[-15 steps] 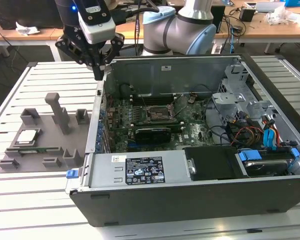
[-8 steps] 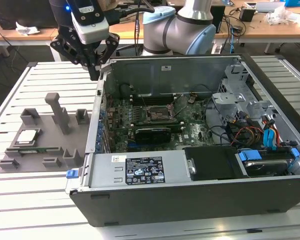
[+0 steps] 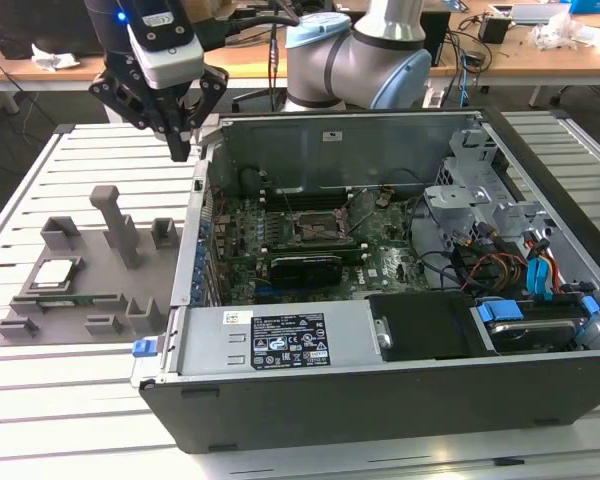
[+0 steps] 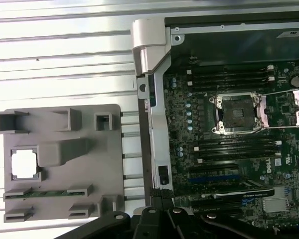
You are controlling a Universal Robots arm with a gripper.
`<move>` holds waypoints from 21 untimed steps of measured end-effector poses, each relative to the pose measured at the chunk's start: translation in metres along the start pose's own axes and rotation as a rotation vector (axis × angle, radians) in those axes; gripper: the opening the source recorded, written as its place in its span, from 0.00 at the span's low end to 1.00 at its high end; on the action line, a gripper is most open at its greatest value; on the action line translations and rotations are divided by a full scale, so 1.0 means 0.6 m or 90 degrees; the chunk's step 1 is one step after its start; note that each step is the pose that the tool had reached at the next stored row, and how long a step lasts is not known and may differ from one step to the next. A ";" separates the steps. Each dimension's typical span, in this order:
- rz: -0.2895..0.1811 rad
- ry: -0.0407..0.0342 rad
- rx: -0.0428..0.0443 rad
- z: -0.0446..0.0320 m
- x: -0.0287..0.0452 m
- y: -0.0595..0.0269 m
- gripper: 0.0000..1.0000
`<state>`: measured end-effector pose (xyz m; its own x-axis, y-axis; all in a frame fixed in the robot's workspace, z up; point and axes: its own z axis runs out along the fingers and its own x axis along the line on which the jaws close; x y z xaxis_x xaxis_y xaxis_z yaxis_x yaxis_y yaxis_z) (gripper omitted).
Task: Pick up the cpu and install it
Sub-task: 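Reach for the cpu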
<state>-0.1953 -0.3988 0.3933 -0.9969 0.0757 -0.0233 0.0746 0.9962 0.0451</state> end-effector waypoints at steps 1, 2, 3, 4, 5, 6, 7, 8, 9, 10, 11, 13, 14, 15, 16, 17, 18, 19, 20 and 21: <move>0.000 0.0000 0.0000 0.000 0.001 0.000 0.11; 0.000 0.0000 0.0000 0.000 0.004 0.000 0.11; 0.000 0.0000 0.0001 0.000 0.005 0.000 0.11; 0.000 0.0000 0.0000 0.000 0.007 0.000 0.11; 0.000 0.0000 0.0000 0.000 0.009 -0.001 0.11; 0.000 0.0000 0.0000 0.000 0.010 -0.001 0.11; 0.000 0.0000 0.0001 0.000 0.011 -0.001 0.11; 0.000 -0.0001 0.0000 0.000 0.012 -0.001 0.11; 0.000 0.0000 0.0000 0.000 0.014 -0.001 0.11; 0.000 0.0000 0.0001 0.000 0.016 -0.001 0.11; 0.000 0.0000 0.0000 0.000 0.017 -0.001 0.11; 0.000 0.0000 0.0000 -0.001 0.019 -0.001 0.11; 0.000 0.0000 0.0000 -0.001 0.021 -0.002 0.11; 0.000 0.0000 0.0000 -0.001 0.024 -0.002 0.11; 0.000 0.0000 0.0000 -0.001 0.025 -0.002 0.11; 0.000 0.0000 0.0000 -0.001 0.027 -0.002 0.11; 0.000 0.0000 0.0000 -0.001 0.029 -0.002 0.11; 0.000 0.0000 0.0000 -0.001 0.031 -0.002 0.11; 0.000 0.0000 0.0000 -0.001 0.034 -0.003 0.11; 0.000 0.0000 0.0000 -0.001 0.036 -0.003 0.11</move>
<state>-0.2172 -0.3988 0.3933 -0.9969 0.0757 -0.0233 0.0746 0.9962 0.0451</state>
